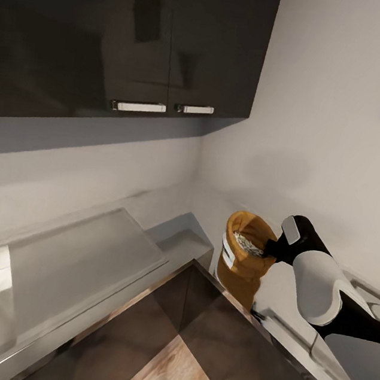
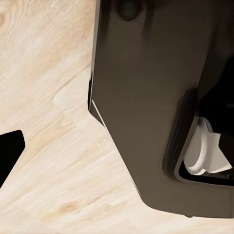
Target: In the kitchen, take the popcorn bag from the countertop, put it into the microwave, and heat it until the popcorn is cooked so the cooked popcorn ends up inside the bag.
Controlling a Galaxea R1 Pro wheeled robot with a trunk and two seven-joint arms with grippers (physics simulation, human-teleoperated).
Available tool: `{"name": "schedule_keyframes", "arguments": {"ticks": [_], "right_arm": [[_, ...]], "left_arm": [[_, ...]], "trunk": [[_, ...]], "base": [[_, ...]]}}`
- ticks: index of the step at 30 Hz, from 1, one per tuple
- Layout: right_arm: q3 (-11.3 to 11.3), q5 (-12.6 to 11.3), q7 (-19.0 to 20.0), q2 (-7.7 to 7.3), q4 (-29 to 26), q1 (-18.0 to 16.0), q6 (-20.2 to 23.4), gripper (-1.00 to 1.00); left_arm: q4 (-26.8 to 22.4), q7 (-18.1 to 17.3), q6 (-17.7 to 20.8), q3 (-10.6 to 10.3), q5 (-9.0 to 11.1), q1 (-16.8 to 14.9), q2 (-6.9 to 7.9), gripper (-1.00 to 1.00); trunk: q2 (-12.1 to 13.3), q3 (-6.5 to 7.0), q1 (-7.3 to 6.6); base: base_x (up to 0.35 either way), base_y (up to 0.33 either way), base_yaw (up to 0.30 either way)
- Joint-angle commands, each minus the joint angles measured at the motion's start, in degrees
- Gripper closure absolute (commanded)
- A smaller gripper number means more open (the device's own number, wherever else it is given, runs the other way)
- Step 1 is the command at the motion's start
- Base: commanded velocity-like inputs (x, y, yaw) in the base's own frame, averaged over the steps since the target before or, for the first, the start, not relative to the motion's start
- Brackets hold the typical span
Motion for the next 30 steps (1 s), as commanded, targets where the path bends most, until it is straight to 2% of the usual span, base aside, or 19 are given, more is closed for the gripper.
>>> {"name": "schedule_keyframes", "arguments": {"ticks": [1,16,30], "right_arm": [[-0.3,-0.1,-0.2,0.03,-0.1,-0.1,0.1,1.00],[-0.4,-0.1,-0.2,-0.06,-0.2,-0.1,0.1,1.00],[-0.4,-0.1,-0.2,-0.06,-0.2,-0.1,0.2,1.00]], "left_arm": [[-0.1,0.0,0.0,0.2,0.0,0.0,-0.02,-1.00],[-0.1,0.0,0.1,0.2,0.0,0.0,-0.02,-1.00],[-0.1,0.0,0.1,0.2,0.0,0.0,-0.02,-1.00]], "trunk": [[-0.1,-0.02,0.04],[-0.1,1.39,0.04],[-0.1,2.69,0.04]], "base": [[0.000,0.000,0.035],[0.000,0.000,-0.062],[0.000,0.000,-0.160]]}}
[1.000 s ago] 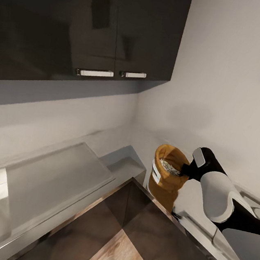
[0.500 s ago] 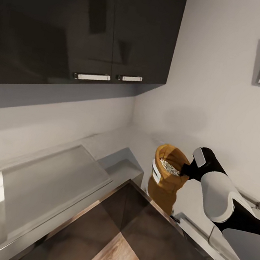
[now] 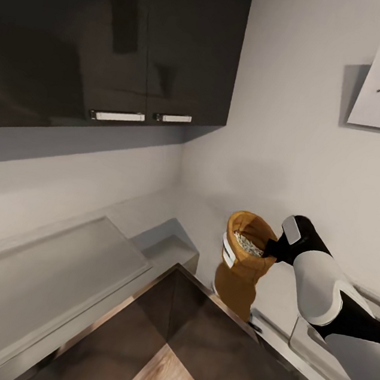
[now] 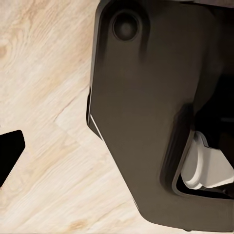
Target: In the kitchen, take the popcorn bag from the countertop, put it into the microwave, and heat it until the popcorn is cooked so the cooked popcorn ends up inside the bag.
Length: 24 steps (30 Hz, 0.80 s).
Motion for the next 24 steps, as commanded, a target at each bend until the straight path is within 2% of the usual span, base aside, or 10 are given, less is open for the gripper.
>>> {"name": "schedule_keyframes", "arguments": {"ticks": [1,24], "right_arm": [[-0.3,0.0,-0.2,0.04,0.0,-0.1,0.1,1.00],[-0.3,0.0,-0.2,0.04,0.0,-0.1,0.2,1.00]], "left_arm": [[-0.1,0.0,0.0,0.2,0.0,0.0,-0.02,-1.00],[-0.1,0.0,0.1,0.2,0.0,0.0,-0.02,-1.00]], "trunk": [[-0.1,-0.02,0.04],[-0.1,1.51,0.04]], "base": [[0.000,0.000,-0.181],[0.000,0.000,-0.226]]}}
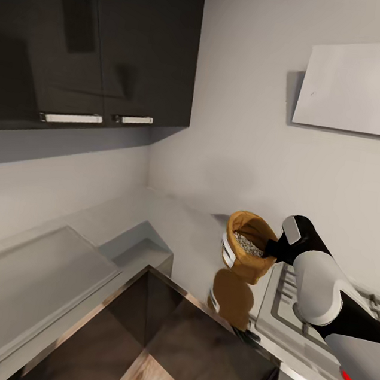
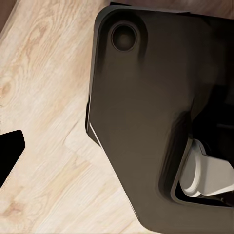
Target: In the kitchen, take the popcorn bag from the countertop, put it into the microwave, and heat it until the popcorn is cooked so the cooked popcorn ends up inside the bag.
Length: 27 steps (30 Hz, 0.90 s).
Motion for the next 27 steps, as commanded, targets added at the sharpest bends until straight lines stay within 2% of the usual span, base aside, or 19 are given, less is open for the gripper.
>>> {"name": "schedule_keyframes", "arguments": {"ticks": [1,15,27], "right_arm": [[-0.3,0.0,-0.2,0.05,0.0,-0.1,0.1,1.00],[-0.2,0.0,-0.6,0.05,0.0,-0.1,0.1,1.00],[0.0,0.0,-0.7,0.05,0.0,-0.1,0.1,1.00]], "left_arm": [[-0.1,0.0,0.0,0.2,0.0,0.0,-0.02,-1.00],[-0.1,0.0,0.0,0.2,0.0,0.0,-0.02,-1.00],[-0.1,0.0,0.0,0.3,0.0,0.0,-0.02,-1.00]], "trunk": [[-0.1,-0.05,0.04],[-0.1,1.12,0.04],[-0.1,2.25,0.04]], "base": [[0.000,0.000,-0.210],[0.000,0.000,-0.161],[0.000,0.000,-0.035]]}}
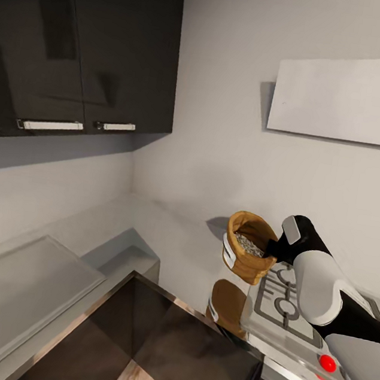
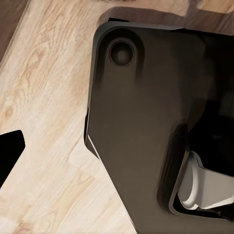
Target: In the kitchen, take the popcorn bag from the countertop, put it into the microwave, and heat it until the popcorn is cooked so the cooked popcorn ends up inside the bag.
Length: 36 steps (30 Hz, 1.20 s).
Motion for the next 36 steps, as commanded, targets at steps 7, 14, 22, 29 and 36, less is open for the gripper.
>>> {"name": "schedule_keyframes", "arguments": {"ticks": [7,14,22,29,36], "right_arm": [[-0.2,0.0,-3.7,-0.06,0.0,0.0,0.2,1.00],[-0.2,0.0,-3.8,-0.29,0.0,0.0,0.2,1.00],[-0.2,0.0,-3.8,-0.32,0.0,0.0,0.1,1.00],[-0.2,0.0,-3.8,-0.32,0.0,0.0,0.1,1.00],[-0.2,0.0,-3.8,-0.32,0.3,0.0,0.1,1.00]], "left_arm": [[-0.1,0.0,0.0,0.2,0.0,0.0,-0.02,-1.00],[-0.1,0.0,0.1,0.2,0.0,0.0,-0.02,-1.00],[-0.1,0.0,0.1,0.2,0.0,0.0,-0.02,-1.00],[-0.1,0.0,0.1,0.2,0.0,0.0,-0.02,-1.00],[-0.1,0.0,0.1,0.2,0.0,0.0,-0.02,-1.00]], "trunk": [[0.0,0.66,0.02],[0.0,1.33,0.02],[0.0,2.06,0.02],[0.0,2.56,0.02],[0.0,2.90,0.02]], "base": [[0.000,0.000,0.000],[0.000,0.000,-0.021],[0.000,0.000,-0.159],[0.000,0.000,-0.220],[0.000,0.000,-0.261]]}}
